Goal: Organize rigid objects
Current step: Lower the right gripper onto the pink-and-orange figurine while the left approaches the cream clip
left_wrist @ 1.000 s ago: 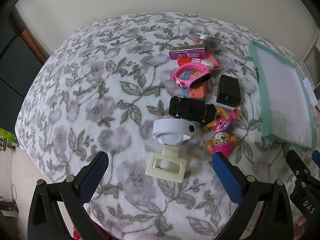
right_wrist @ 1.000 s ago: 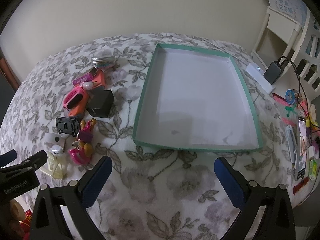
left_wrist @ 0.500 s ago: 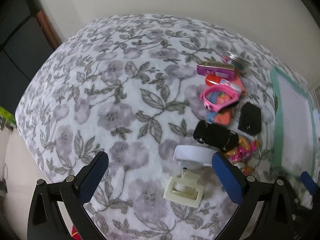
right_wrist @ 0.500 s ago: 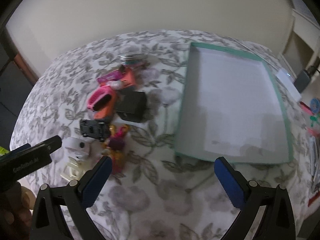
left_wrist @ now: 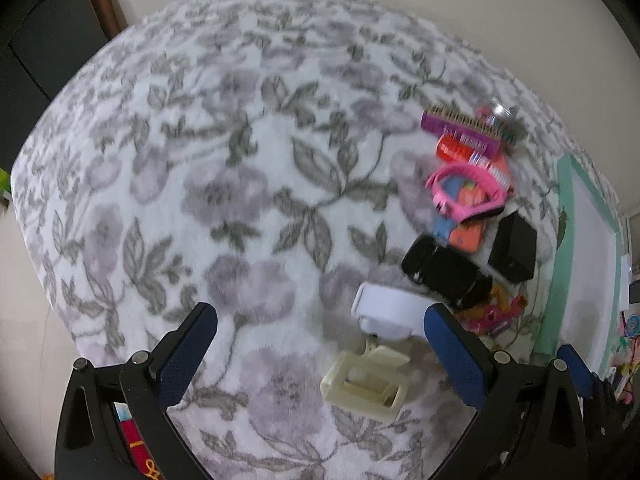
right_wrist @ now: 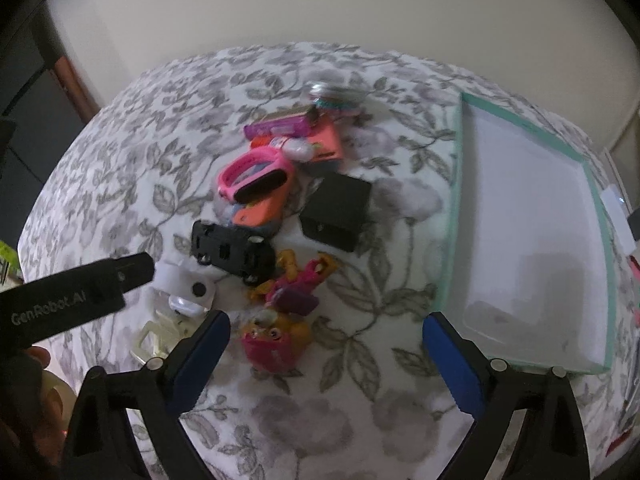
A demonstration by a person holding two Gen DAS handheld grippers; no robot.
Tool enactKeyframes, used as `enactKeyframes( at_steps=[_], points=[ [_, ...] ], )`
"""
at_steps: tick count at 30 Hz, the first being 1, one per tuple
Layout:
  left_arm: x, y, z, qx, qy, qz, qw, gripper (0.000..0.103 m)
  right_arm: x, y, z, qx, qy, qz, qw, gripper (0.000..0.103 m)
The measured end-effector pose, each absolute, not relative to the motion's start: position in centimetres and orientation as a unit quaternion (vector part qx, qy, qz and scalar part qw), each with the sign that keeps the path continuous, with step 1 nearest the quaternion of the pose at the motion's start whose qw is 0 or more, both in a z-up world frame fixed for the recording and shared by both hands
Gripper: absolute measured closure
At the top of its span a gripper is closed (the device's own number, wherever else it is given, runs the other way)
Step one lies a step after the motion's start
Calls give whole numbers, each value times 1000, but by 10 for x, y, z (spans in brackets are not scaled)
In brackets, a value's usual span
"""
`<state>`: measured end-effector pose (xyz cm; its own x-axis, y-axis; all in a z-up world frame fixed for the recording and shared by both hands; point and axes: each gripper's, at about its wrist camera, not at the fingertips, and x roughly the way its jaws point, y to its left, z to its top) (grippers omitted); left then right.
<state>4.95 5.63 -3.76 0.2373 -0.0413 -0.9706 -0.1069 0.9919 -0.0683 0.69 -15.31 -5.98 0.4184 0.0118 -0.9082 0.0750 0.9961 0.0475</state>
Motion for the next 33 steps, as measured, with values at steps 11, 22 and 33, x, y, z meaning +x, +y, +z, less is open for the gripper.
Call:
enactKeyframes(
  at_steps=[11,22,33],
  points=[
    [36,57,-60,-76,667,15,741,0,7,-139,-91,7,575,-6,818,13],
    [25,47,-73,-93,678,-8,729,4,18,-131,-97,13,565,3,825,22],
    [25,49,-84,-112,691,-14,714,14,16,-120,-103,-12,565,20,825,51]
  ],
)
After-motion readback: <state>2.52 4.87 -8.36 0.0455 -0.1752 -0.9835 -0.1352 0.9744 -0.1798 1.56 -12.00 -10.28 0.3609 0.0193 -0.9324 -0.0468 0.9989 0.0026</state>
